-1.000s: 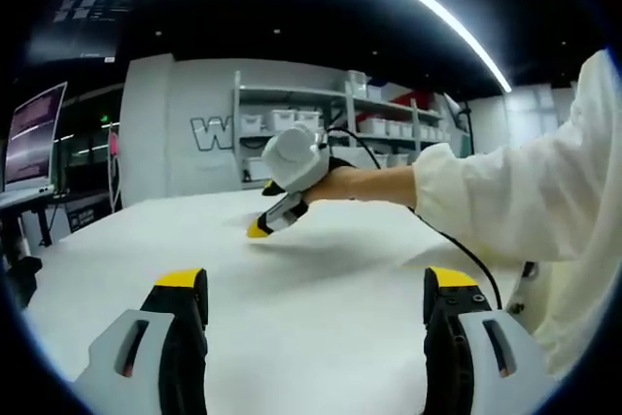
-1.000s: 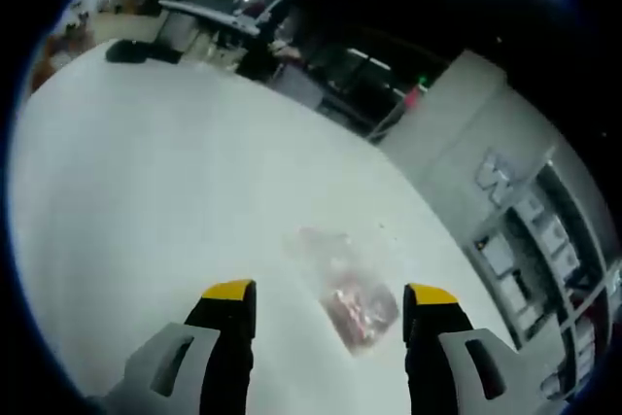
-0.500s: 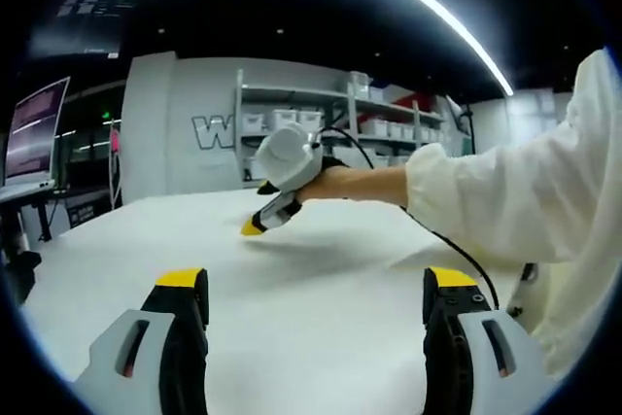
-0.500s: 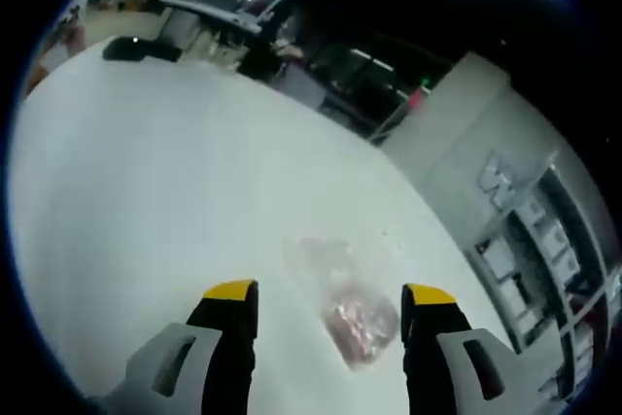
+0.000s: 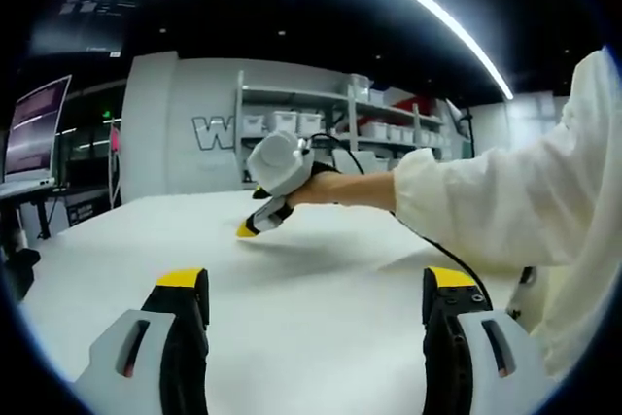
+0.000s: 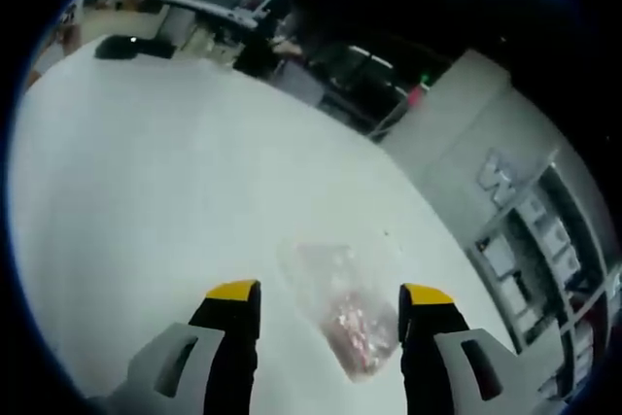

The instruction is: Open the resealable bag by pulling the two sides of the seal apart until the entire bag opening is separated and visibly accessible.

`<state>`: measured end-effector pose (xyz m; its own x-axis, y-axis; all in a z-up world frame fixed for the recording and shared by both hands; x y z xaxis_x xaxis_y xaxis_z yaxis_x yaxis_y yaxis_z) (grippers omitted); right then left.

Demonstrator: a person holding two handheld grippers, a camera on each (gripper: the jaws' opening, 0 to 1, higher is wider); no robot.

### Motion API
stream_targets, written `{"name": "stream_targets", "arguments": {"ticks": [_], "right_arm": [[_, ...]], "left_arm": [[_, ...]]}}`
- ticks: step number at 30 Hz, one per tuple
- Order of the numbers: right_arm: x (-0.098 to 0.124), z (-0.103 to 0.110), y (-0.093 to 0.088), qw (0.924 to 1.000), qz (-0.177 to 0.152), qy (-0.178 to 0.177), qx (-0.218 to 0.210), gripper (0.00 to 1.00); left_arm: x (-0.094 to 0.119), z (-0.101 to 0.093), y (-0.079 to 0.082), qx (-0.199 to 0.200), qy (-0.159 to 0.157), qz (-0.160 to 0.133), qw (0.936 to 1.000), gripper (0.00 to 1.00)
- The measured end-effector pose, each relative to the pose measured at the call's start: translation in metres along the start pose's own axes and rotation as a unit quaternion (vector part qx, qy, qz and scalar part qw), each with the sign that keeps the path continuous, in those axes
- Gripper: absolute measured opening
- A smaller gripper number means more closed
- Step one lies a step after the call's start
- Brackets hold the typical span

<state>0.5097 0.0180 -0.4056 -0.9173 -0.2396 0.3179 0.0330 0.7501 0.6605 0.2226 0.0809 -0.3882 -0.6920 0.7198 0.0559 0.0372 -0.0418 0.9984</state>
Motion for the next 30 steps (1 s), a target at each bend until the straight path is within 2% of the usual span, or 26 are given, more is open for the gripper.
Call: {"name": "stream_targets", "arguments": {"ticks": [12,18,30], "right_arm": [[-0.005,0.002,0.006,0.9998,-0.007,-0.001,0.021,0.53],[-0.011,0.005,0.004,0.9996,0.002,0.004,0.028,0.53],[-0.019,0.004,0.009,0.9998,0.005,0.006,0.018,0.51]], "left_arm": [[-0.002,-0.002,0.003,-0.01,-0.001,0.001,0.9999,0.89],[-0.002,-0.003,0.003,-0.011,-0.004,0.002,0.9999,0.89],[0.0,-0.001,0.0,0.002,-0.003,-0.001,1.0,0.89]]}}
Point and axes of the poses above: the point that each gripper's makers call its tool centre point, and the gripper's own axes: x roughly backward along the fingers, z roughly to its left, y roughly out of its top, the point moved 2 cm from there along x, roughly backward along the fingers, and after that the axes turned 11 degrees about -y, right-handed, at the moved point
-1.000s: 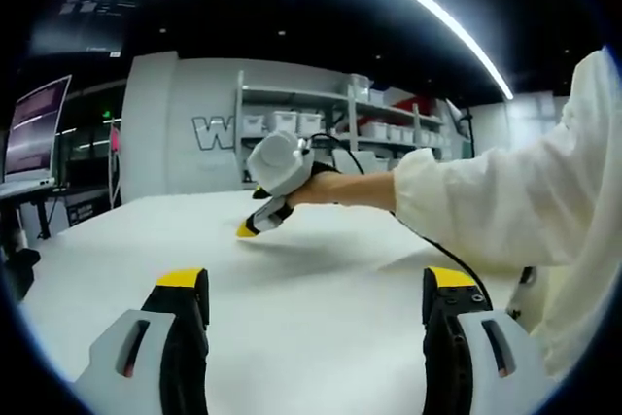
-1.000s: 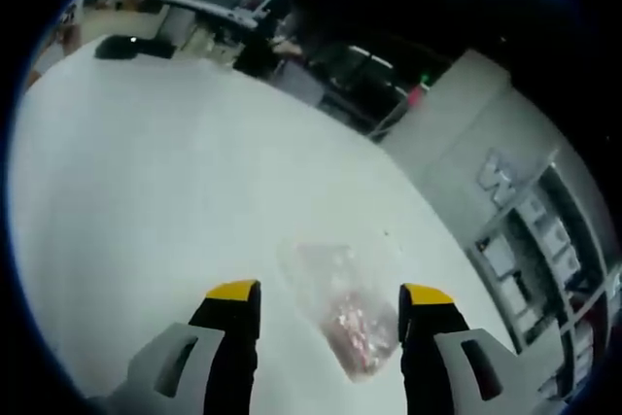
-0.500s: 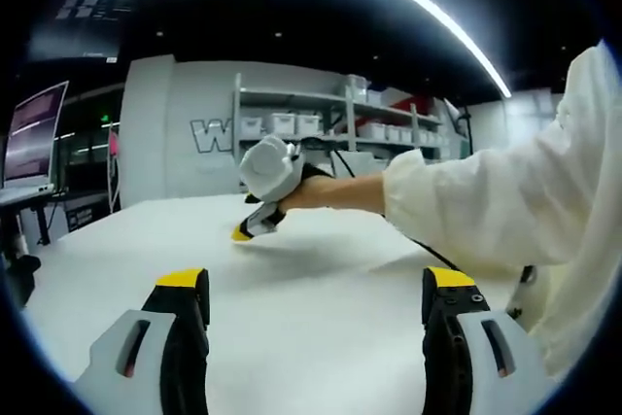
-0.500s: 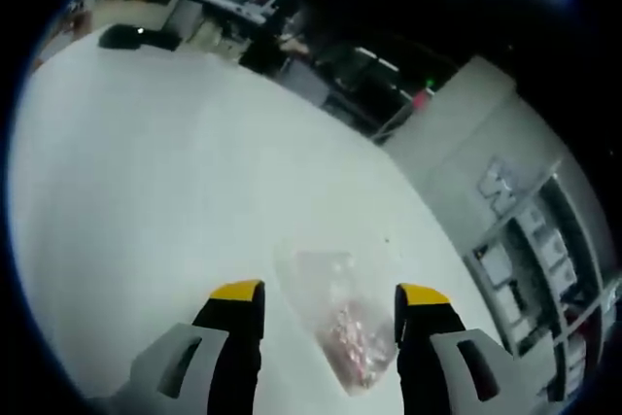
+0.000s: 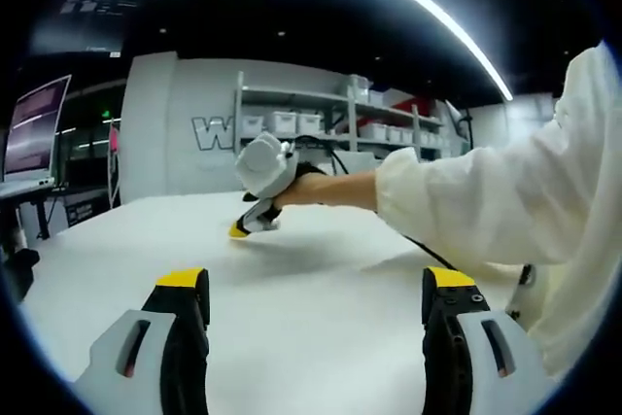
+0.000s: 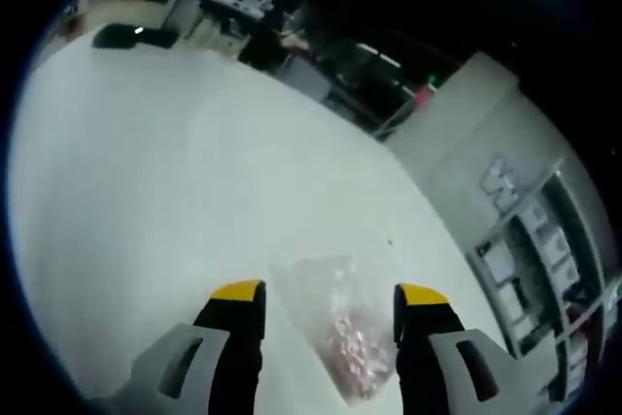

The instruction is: Open the resealable bag by pulling the two sides of the seal apart until the entire bag opening is separated and visibly accessible.

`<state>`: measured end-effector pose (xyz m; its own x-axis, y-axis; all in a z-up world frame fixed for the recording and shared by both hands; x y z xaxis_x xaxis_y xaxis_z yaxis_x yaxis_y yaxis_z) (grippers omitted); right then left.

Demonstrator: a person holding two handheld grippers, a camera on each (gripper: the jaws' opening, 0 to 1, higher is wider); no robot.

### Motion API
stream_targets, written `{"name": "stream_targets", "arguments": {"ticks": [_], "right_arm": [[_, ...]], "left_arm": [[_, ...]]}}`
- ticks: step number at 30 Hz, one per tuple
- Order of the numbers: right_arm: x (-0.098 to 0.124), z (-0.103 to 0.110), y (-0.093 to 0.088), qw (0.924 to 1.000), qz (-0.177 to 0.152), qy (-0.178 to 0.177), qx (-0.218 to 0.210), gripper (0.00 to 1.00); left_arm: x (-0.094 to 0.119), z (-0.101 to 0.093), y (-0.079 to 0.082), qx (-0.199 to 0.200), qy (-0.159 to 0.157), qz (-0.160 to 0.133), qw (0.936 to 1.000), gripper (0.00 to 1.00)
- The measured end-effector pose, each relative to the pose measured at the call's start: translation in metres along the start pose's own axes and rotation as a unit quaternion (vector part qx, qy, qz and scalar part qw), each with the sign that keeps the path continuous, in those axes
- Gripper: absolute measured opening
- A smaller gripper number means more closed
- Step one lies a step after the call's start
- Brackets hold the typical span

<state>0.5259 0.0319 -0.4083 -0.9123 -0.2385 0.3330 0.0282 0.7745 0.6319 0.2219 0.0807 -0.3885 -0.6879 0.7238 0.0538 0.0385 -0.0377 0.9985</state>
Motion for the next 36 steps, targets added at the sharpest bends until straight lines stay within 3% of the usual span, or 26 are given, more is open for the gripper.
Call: {"name": "stream_targets", "arguments": {"ticks": [21,36], "right_arm": [[-0.012,0.002,-0.003,0.9999,0.009,-0.006,-0.014,0.47],[-0.019,0.002,-0.009,0.9994,0.012,-0.008,-0.032,0.33]], "left_arm": [[-0.004,0.005,0.001,0.006,0.0,-0.001,1.0,0.89],[-0.002,0.006,0.002,0.007,0.002,-0.003,1.0,0.89]]}}
Point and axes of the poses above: the point that each gripper's makers call its tool centre point, and the gripper's own axes: x roughly backward along the fingers, z roughly to its left, y roughly out of its top, the point moved 2 cm from there along x, roughly backward along the fingers, and after that the axes turned 11 degrees about -y, right-handed, at the moved point
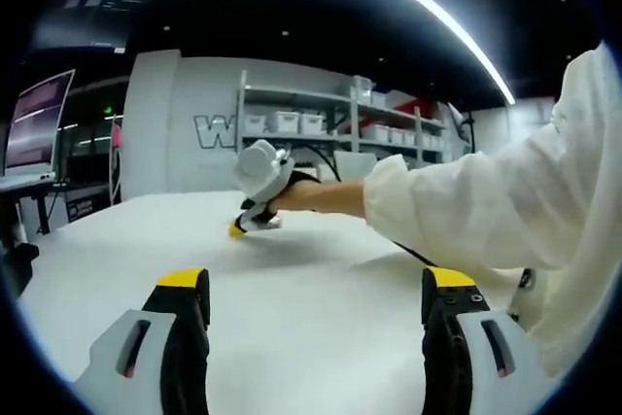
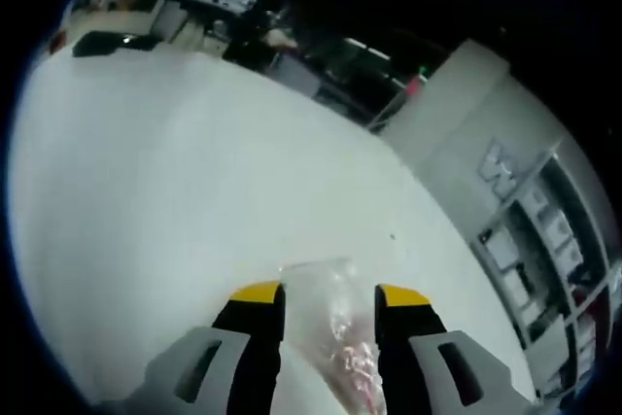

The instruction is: Open the resealable bag by pulling the two sides of the seal apart until the entire bag opening is separated and visibly accessible.

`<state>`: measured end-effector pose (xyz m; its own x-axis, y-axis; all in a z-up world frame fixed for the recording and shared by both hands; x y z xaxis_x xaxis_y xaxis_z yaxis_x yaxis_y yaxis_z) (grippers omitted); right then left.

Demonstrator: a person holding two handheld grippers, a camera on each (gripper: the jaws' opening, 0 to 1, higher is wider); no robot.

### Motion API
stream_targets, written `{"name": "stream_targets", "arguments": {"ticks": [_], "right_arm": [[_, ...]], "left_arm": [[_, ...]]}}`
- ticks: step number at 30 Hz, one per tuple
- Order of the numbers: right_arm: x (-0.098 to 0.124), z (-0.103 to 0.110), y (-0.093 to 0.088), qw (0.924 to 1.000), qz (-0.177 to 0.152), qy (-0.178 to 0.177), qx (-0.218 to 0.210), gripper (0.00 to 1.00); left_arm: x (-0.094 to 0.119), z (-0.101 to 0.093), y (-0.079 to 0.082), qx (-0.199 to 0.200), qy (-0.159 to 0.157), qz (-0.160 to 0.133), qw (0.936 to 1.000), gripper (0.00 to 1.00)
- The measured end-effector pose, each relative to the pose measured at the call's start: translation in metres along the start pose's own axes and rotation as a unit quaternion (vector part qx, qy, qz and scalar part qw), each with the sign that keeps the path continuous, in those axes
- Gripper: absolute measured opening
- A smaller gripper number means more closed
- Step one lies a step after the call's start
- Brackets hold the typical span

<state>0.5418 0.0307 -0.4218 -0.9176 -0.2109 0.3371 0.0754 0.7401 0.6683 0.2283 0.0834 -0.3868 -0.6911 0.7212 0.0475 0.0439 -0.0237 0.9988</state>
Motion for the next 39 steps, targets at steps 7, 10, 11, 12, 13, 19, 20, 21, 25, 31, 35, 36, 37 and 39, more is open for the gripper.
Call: {"name": "stream_targets", "arguments": {"ticks": [7,10,11,12,13,19,20,21,25,31,35,36,37,39], "right_arm": [[0.0,0.002,-0.003,0.9998,-0.001,0.004,-0.017,0.26],[-0.002,0.002,-0.004,0.9998,0.0,0.005,-0.02,0.23],[-0.002,0.004,-0.004,0.9997,0.001,0.01,-0.025,0.2],[-0.002,0.006,-0.004,0.9993,0.003,0.015,-0.034,0.18],[-0.002,0.006,-0.004,0.9991,0.005,0.017,-0.038,0.16],[-0.005,0.009,-0.003,0.9993,0.003,0.017,-0.032,0.11],[-0.005,0.009,-0.003,0.9994,0.003,0.017,-0.032,0.11],[-0.006,0.008,-0.003,0.9994,0.003,0.016,-0.031,0.11],[-0.008,0.009,-0.004,0.9991,0.008,0.018,-0.039,0.07],[-0.005,0.01,-0.007,0.9993,0.012,0.017,-0.031,0.03],[-0.002,0.006,-0.006,0.9992,0.007,0.011,-0.037,0.0],[-0.001,0.005,-0.005,0.9992,0.005,0.011,-0.039,0.0],[-0.002,0.004,-0.005,0.9992,0.004,0.01,-0.039,0.0],[-0.001,0.002,-0.004,0.9992,0.002,0.007,-0.038,0.0]], "left_arm": [[-0.002,-0.001,-0.001,0.0,-0.002,0.002,1.0,0.89],[0.0,-0.003,-0.002,-0.001,-0.002,0.002,1.0,0.89],[0.0,-0.003,-0.003,-0.001,-0.002,0.003,1.0,0.89],[0.001,-0.003,-0.003,-0.001,-0.002,0.003,1.0,0.89],[0.001,-0.003,-0.004,0.0,-0.002,0.003,1.0,0.89],[0.001,-0.004,-0.004,0.0,-0.002,0.003,1.0,0.89],[0.002,-0.004,-0.005,0.0,-0.002,0.003,1.0,0.89],[0.002,-0.004,-0.005,0.0,-0.002,0.003,1.0,0.89],[0.003,-0.004,-0.006,0.001,-0.001,0.004,1.0,0.89],[0.004,-0.003,-0.008,0.0,0.0,0.006,1.0,0.88],[0.001,-0.003,-0.008,0.002,-0.002,0.008,1.0,0.88],[0.002,-0.003,-0.008,0.001,-0.002,0.008,1.0,0.88],[0.002,-0.003,-0.008,0.001,-0.002,0.008,1.0,0.88],[0.002,-0.003,-0.007,0.001,-0.002,0.007,1.0,0.88]]}}
Point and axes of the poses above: the point that each gripper's makers call its tool centre point, and the gripper's own axes: x roughly backward along the fingers, z roughly to its left, y roughly out of its top, the point moved 2 cm from there along x, roughly backward along the fingers, and after that the axes turned 11 degrees about -y, right-handed, at the moved point
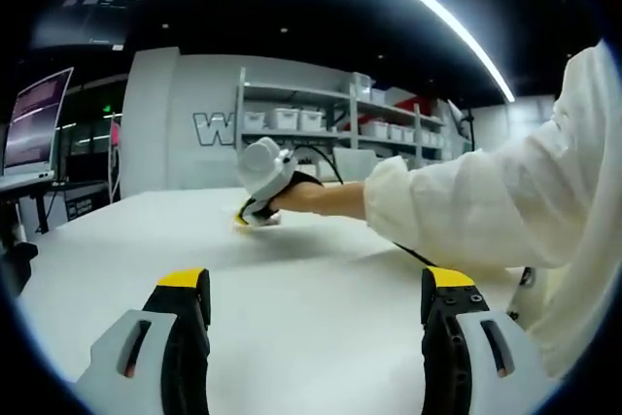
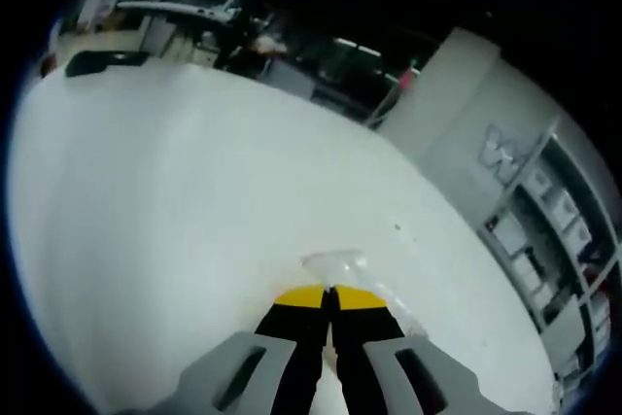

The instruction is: Open the resealable bag by pulling the two sides of the seal apart until the entire bag opening is separated and visibly accessible.

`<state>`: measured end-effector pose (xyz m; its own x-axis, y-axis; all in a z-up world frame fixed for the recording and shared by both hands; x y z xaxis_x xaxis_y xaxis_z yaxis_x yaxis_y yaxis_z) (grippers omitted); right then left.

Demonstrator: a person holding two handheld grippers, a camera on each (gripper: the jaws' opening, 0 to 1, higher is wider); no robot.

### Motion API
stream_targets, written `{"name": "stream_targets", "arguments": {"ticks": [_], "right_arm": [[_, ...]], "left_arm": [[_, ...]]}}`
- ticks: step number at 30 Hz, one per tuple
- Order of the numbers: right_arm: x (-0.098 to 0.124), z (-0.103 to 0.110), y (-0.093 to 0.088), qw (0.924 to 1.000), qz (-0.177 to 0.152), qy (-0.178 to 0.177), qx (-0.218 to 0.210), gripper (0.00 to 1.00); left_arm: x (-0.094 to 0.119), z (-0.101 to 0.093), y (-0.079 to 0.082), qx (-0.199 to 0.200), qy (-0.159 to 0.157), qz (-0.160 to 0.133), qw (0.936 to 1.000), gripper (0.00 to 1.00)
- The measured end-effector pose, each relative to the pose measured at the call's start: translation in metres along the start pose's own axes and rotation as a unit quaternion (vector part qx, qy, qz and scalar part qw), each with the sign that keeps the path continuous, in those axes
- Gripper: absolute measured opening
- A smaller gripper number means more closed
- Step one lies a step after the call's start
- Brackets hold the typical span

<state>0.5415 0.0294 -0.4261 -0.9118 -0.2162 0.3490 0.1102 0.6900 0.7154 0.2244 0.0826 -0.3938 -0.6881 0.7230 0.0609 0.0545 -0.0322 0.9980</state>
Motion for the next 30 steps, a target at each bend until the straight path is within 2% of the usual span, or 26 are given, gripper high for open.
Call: {"name": "stream_targets", "arguments": {"ticks": [7,14,21,30], "right_arm": [[0.004,-0.005,0.004,0.9999,-0.007,-0.012,-0.003,0.0],[0.006,-0.023,0.011,0.999,-0.024,-0.036,-0.007,0.0],[0.015,-0.046,0.02,0.9957,-0.056,-0.073,-0.008,0.0],[0.025,-0.064,0.023,0.9934,-0.067,-0.093,-0.009,0.0]], "left_arm": [[-0.002,0.001,0.001,0.001,-0.001,0.001,1.0,0.88],[-0.002,0.004,0.001,0.003,0.001,0.0,1.0,0.88],[-0.004,0.004,0.003,0.002,0.0,-0.001,1.0,0.88],[-0.005,0.0,0.002,0.001,-0.003,0.001,1.0,0.88]]}}
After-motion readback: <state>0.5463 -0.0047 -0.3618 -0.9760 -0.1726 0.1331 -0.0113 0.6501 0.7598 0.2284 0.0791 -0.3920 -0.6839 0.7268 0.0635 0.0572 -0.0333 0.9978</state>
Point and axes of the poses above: the point that each gripper's makers call its tool centre point, and the gripper's own axes: x roughly backward along the fingers, z roughly to its left, y roughly out of its top, the point moved 2 cm from there along x, roughly backward along the fingers, and after that the axes turned 11 degrees about -y, right-handed, at the moved point
